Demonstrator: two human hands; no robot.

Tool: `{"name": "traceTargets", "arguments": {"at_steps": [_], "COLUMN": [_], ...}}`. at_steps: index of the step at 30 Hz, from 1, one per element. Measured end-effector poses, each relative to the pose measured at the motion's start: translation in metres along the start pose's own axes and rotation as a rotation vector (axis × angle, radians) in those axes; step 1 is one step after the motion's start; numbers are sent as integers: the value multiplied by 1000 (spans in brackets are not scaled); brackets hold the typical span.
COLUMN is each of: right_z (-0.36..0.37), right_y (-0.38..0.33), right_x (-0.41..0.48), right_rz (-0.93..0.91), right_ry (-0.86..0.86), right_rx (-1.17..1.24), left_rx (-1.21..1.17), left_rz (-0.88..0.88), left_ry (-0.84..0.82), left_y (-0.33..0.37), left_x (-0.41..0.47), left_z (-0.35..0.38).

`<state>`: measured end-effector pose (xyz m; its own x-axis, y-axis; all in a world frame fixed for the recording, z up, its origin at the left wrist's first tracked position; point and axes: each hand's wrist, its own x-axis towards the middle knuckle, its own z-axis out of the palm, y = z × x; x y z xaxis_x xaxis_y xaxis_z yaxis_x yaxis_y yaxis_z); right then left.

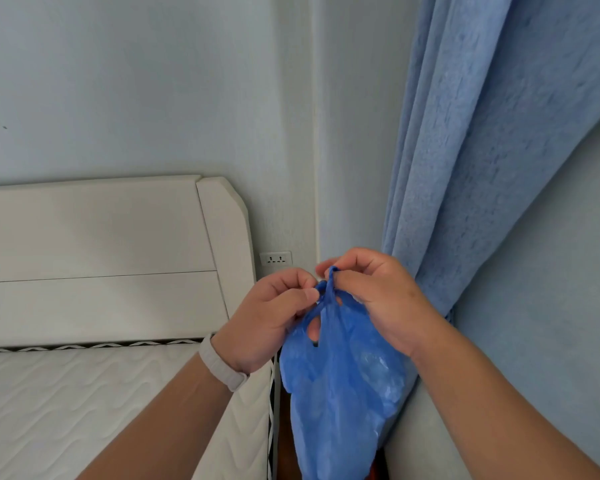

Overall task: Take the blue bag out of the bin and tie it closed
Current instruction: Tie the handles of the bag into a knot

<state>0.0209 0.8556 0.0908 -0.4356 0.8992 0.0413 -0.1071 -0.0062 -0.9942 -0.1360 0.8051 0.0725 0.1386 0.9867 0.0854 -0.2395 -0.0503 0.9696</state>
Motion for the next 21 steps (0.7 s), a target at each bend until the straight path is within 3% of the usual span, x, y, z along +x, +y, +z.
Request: {"name": "traceTargets", "arguments": {"at_steps": [7, 15, 21], "right_z": [-3, 3, -2], "right_y": [7, 10, 9], "right_x": [3, 4, 5], "right_rz": [100, 37, 134], "right_ry": [-74, 92, 8], "right_rx": [-20, -114, 23], "left_rx": [78, 393, 701], "left_rz": [-19, 117, 269], "left_ry": [28, 218, 254], "left_y": [5, 0, 6], "left_x": [-2, -2, -4], "left_z": [-8, 11, 12]}}
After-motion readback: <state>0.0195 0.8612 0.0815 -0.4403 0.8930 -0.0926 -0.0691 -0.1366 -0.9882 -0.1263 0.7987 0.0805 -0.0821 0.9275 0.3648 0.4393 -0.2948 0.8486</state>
